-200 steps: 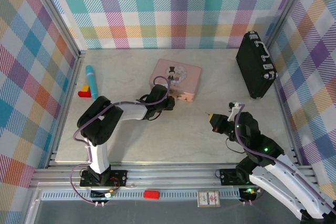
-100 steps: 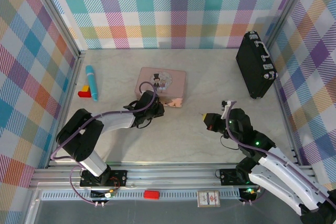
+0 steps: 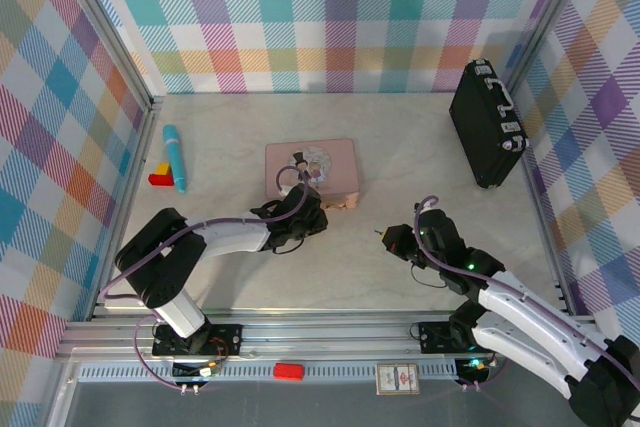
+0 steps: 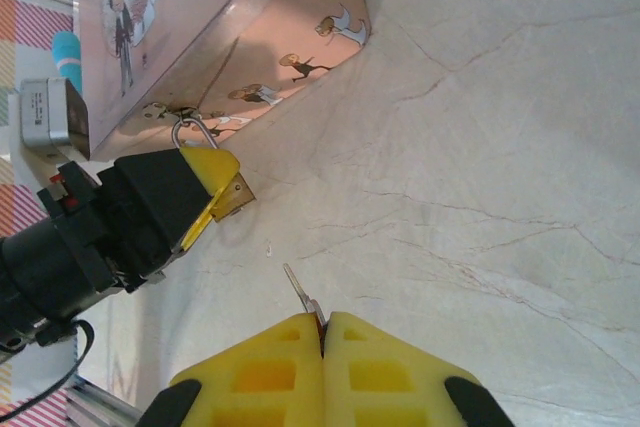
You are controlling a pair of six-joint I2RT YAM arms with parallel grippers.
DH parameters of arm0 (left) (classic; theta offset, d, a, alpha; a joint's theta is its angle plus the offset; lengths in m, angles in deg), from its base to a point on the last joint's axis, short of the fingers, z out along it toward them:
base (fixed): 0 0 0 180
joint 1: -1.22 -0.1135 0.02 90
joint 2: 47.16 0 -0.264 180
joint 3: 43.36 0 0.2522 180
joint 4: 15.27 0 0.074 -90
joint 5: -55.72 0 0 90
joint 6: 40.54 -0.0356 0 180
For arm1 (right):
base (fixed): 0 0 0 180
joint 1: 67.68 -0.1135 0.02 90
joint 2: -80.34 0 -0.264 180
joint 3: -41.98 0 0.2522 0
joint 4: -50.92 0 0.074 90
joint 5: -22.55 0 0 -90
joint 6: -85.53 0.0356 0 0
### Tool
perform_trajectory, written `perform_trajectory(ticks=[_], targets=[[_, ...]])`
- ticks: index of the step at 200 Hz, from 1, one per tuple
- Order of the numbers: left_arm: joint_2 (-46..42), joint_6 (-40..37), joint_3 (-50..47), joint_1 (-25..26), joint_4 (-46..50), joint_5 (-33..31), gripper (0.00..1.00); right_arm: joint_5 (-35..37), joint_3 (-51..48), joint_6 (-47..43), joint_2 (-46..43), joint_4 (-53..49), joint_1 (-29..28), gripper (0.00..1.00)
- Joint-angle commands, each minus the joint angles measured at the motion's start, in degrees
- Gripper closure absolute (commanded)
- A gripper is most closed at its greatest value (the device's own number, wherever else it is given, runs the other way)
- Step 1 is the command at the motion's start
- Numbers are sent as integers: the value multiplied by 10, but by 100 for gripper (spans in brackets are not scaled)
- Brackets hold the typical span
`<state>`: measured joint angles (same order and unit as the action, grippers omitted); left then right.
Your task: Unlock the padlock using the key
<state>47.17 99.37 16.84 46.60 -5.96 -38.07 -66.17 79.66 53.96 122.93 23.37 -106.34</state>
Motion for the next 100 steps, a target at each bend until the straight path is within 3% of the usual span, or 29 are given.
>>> perform_trajectory(ticks=[1,100], targets=[[13,43,5,17,-24,0,95,-17,-22,57,12,46,-5,100],[13,107,4,27,-62,14,97,-23,-81,217,81,191,-28,100]])
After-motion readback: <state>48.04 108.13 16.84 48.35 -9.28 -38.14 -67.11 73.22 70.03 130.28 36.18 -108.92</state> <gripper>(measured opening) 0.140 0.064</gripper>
